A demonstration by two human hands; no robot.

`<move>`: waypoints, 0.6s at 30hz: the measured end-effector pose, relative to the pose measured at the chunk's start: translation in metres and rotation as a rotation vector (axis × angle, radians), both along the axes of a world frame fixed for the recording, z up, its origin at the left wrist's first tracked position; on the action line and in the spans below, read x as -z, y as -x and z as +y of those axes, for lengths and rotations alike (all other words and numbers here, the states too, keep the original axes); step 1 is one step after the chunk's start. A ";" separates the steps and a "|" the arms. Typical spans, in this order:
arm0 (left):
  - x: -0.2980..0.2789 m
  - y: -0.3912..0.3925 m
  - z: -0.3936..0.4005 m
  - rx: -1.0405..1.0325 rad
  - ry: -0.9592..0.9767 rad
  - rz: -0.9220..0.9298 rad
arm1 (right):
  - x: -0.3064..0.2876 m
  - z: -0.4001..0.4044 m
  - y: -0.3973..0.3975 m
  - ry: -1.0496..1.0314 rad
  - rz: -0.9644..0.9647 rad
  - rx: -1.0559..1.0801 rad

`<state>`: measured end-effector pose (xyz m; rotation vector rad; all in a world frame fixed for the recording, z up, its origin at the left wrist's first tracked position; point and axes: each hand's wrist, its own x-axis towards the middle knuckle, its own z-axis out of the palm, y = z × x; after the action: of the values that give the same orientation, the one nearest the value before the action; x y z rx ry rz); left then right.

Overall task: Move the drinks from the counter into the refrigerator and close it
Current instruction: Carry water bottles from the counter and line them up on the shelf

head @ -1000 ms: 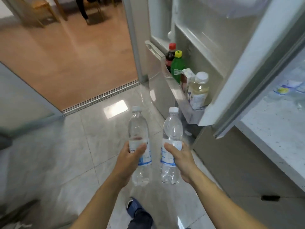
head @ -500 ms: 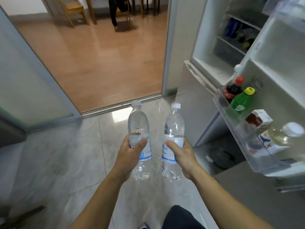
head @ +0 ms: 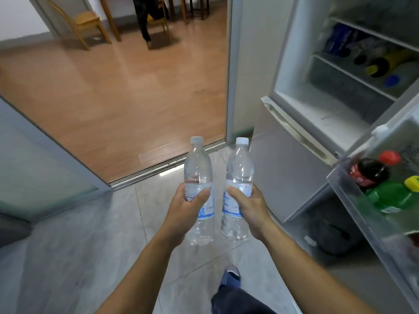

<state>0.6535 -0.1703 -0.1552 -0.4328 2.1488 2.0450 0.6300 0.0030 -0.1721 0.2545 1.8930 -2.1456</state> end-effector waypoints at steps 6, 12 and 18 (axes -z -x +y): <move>-0.010 0.105 0.000 0.045 -0.040 -0.012 | -0.008 0.007 0.092 -0.024 -0.015 0.092; -0.003 0.194 -0.001 0.159 -0.051 -0.023 | -0.006 0.011 0.159 -0.037 -0.039 0.255; 0.000 0.293 0.002 0.350 -0.078 0.009 | -0.013 0.010 0.220 -0.091 -0.049 0.494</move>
<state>0.3607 -0.1687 -0.1555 -0.0328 1.9722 1.9250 0.4098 0.0126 -0.1591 0.8654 2.0648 -2.3138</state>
